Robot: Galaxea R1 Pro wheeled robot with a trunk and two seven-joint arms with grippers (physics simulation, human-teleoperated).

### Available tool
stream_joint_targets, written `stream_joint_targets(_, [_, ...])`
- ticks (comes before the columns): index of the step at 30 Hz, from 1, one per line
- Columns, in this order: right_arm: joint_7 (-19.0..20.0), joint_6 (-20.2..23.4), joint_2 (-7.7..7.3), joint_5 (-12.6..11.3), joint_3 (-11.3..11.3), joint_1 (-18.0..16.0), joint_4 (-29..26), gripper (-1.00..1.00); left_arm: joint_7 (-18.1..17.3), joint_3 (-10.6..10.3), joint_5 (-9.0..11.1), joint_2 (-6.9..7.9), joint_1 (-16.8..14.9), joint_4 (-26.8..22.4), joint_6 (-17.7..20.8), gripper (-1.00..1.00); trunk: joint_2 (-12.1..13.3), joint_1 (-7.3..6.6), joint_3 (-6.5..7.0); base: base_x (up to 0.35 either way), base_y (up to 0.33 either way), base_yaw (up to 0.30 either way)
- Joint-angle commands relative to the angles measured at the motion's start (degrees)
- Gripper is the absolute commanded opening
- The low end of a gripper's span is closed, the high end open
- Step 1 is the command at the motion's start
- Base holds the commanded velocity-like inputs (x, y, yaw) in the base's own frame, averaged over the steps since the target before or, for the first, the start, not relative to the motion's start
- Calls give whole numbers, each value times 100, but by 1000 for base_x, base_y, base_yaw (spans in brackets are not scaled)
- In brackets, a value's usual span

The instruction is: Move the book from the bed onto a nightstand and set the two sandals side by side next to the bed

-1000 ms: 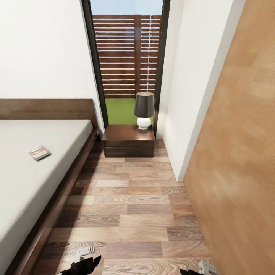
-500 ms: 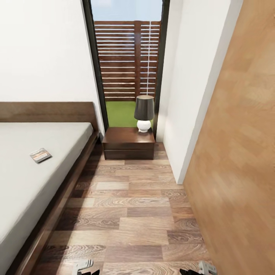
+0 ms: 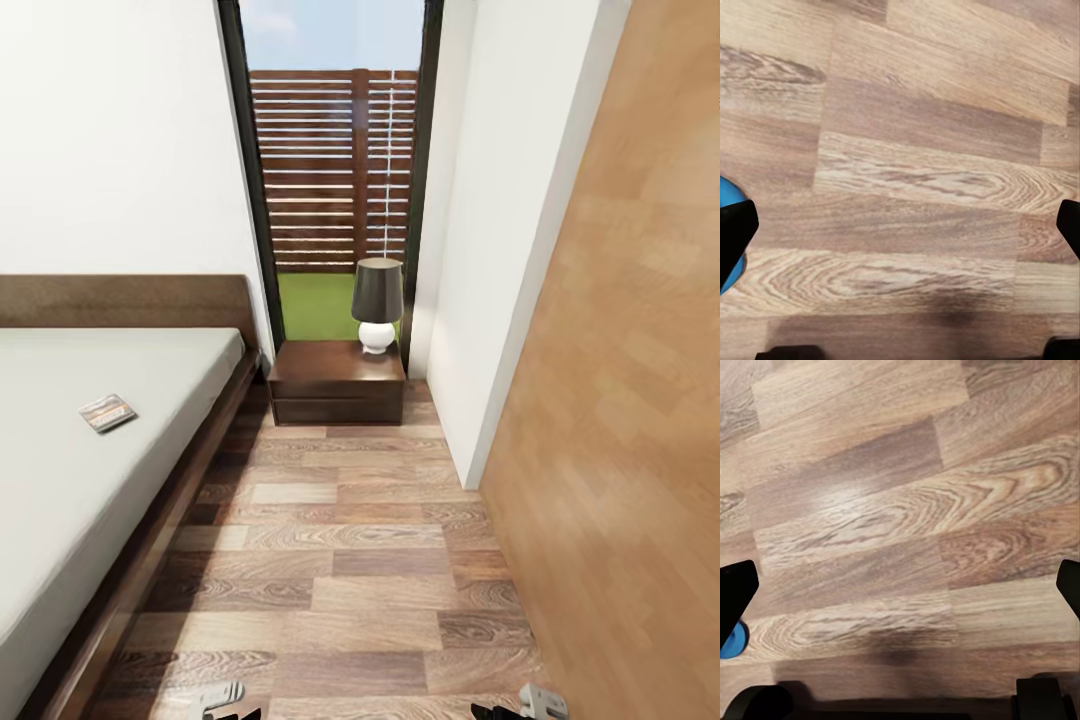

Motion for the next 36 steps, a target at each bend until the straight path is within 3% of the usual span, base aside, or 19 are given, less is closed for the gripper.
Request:
stream_joint_targets(1, [28,13,-1,-27,-28,-3,4,100,-30,12,31,1,-4,7,-7,100,-2,0,5,0,0,0])
stream_joint_targets(21, [31,13,-3,-27,-28,-3,4,100,-30,12,31,1,-4,7,-7,100,-2,0,74,0,0,0])
stream_joint_targets(36, [31,13,-3,-27,-28,-3,4,100,-31,12,31,1,-4,9,-7,100,-2,0,205,0,0,0])
